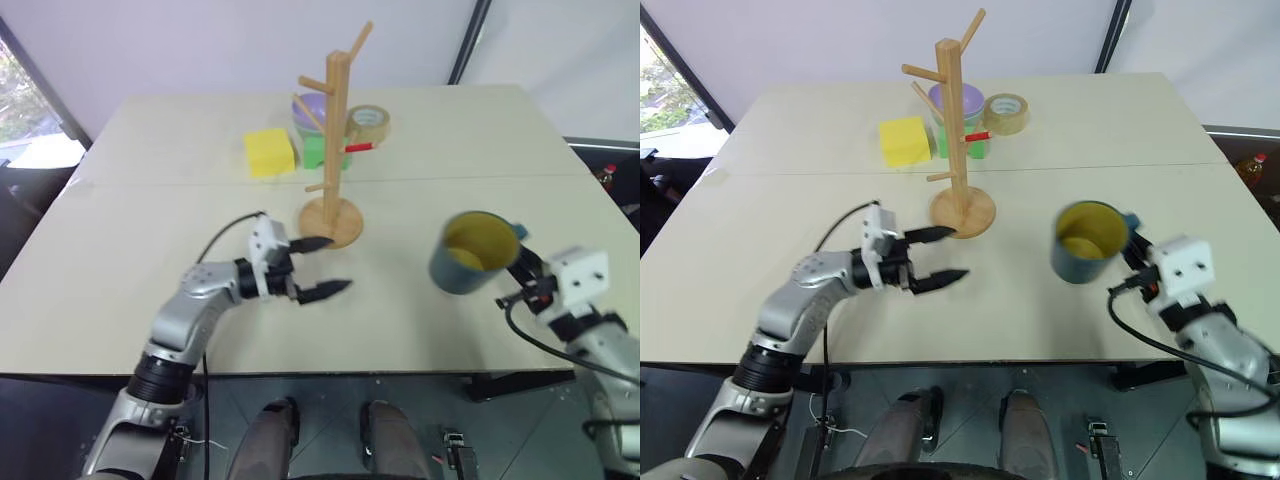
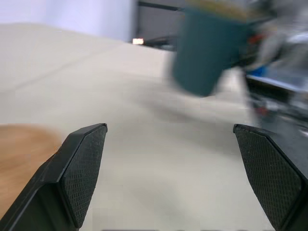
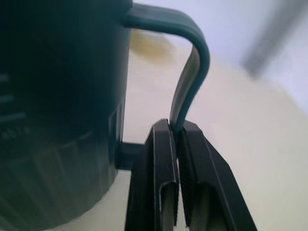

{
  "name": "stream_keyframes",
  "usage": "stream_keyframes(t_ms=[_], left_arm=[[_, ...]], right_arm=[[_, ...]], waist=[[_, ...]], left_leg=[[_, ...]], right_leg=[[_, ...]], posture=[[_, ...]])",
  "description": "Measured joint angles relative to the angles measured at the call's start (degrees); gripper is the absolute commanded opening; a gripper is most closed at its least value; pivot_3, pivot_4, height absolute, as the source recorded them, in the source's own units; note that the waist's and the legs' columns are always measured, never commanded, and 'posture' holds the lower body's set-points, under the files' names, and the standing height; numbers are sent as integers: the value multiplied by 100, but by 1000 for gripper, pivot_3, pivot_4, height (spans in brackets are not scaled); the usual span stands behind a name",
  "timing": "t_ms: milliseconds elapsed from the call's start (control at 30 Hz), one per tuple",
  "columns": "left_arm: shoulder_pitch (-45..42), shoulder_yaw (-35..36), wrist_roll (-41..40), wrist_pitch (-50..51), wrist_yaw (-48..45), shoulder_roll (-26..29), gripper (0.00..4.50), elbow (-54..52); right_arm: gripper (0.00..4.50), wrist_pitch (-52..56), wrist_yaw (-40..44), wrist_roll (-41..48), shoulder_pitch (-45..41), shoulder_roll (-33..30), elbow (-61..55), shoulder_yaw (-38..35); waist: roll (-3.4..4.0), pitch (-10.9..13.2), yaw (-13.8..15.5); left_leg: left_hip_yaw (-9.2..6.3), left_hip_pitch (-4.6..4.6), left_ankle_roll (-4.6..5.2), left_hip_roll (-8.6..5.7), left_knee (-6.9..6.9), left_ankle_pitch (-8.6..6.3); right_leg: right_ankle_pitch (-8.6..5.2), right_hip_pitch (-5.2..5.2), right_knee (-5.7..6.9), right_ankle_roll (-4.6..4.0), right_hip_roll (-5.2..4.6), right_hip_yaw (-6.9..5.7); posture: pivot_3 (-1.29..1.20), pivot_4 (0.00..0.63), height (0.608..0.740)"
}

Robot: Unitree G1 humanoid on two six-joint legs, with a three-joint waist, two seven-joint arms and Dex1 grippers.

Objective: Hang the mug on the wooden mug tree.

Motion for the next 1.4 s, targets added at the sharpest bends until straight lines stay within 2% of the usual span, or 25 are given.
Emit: stream_keyframes(t_ms=[133,267,367,567,733,1400], left_arm=[[-269,500,-47,-253,-86,254,4500,372],[-294,745,-306,-193,-185,324,4500,339],[-227,811,-589,92,-186,351,4500,57],[139,949,-1099,673,-172,564,4500,-651],[358,1019,-1194,778,-41,599,4500,-923],[404,1318,-1370,848,329,673,4500,-1242]], right_arm=[[52,953,297,171,-1554,-634,-284,621],[52,1372,558,66,-2947,-661,324,1377],[52,1287,804,-36,-3544,-548,1066,1659],[52,621,1441,-338,-3952,-402,2303,2048],[52,245,1773,-535,-4399,-233,2884,2197],[52,-562,2320,-1271,-5524,606,4736,2646]], waist=[[-22,11,13],[-43,22,57],[-53,28,103],[-55,31,99],[-55,31,12],[-55,31,-19]], left_leg=[[-3,-14,0,-1,-3,0],[-3,-27,14,-12,-5,-8],[-3,-30,18,-18,-7,-11],[0,-24,18,-19,-8,-11],[1,-15,16,-15,-3,-10],[4,-14,14,-16,-5,-9]], right_leg=[[1,-2,-20,-2,-7,-3],[1,-4,-30,3,-19,1],[7,-6,-32,19,-19,0],[6,-8,-24,15,-11,0],[6,-6,-11,0,-9,1],[16,-11,-5,16,-2,5]], posture=[[0,150,740],[0,150,740],[0,150,740],[0,150,740],[0,150,740],[0,150,740]])
